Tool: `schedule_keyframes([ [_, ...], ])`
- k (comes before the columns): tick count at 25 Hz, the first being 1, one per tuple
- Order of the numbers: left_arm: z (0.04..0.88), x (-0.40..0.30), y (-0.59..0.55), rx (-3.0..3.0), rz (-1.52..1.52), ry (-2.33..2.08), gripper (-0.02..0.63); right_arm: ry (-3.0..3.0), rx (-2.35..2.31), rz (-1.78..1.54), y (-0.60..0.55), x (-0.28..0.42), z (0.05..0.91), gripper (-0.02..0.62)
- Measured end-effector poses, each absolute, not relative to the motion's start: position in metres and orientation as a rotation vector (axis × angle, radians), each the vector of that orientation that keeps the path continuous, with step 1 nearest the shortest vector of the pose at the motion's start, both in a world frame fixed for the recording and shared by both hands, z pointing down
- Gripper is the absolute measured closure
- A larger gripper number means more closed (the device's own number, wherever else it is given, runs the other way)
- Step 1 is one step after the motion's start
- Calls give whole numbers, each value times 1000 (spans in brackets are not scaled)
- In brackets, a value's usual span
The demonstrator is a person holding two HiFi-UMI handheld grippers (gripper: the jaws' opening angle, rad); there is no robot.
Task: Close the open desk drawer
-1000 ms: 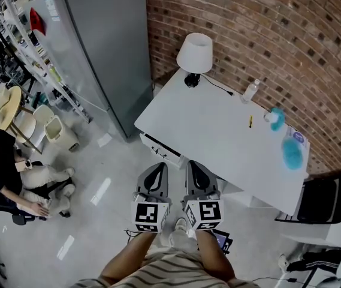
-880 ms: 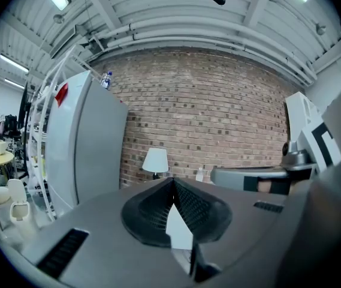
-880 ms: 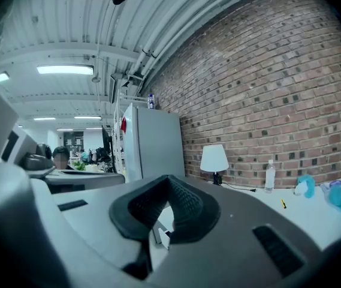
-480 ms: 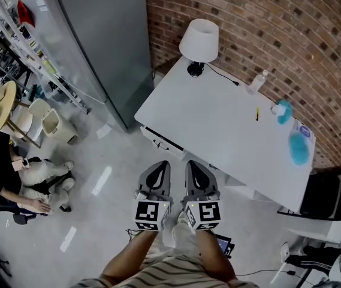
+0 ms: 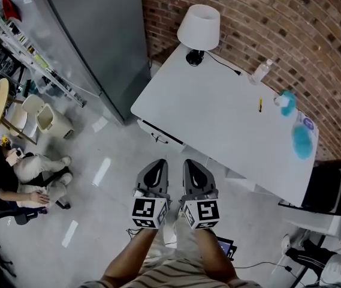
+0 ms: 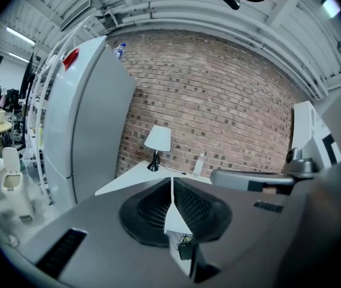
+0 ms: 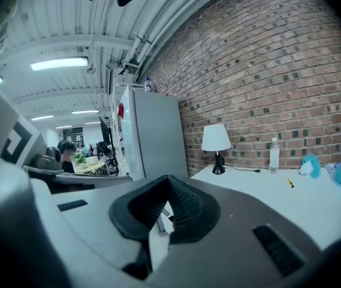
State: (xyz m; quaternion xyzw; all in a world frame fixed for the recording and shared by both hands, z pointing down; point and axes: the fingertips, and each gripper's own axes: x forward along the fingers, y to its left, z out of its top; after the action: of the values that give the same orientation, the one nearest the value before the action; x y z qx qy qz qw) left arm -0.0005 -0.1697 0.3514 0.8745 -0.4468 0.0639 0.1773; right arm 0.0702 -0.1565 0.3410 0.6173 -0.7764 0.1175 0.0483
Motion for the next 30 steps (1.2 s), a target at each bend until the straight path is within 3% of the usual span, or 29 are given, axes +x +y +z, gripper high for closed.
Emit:
schedule_keyframes([
  [30, 478, 2, -194, 2412, 216, -1239, 598, -2294, 1912, 448, -170, 79, 472, 594],
])
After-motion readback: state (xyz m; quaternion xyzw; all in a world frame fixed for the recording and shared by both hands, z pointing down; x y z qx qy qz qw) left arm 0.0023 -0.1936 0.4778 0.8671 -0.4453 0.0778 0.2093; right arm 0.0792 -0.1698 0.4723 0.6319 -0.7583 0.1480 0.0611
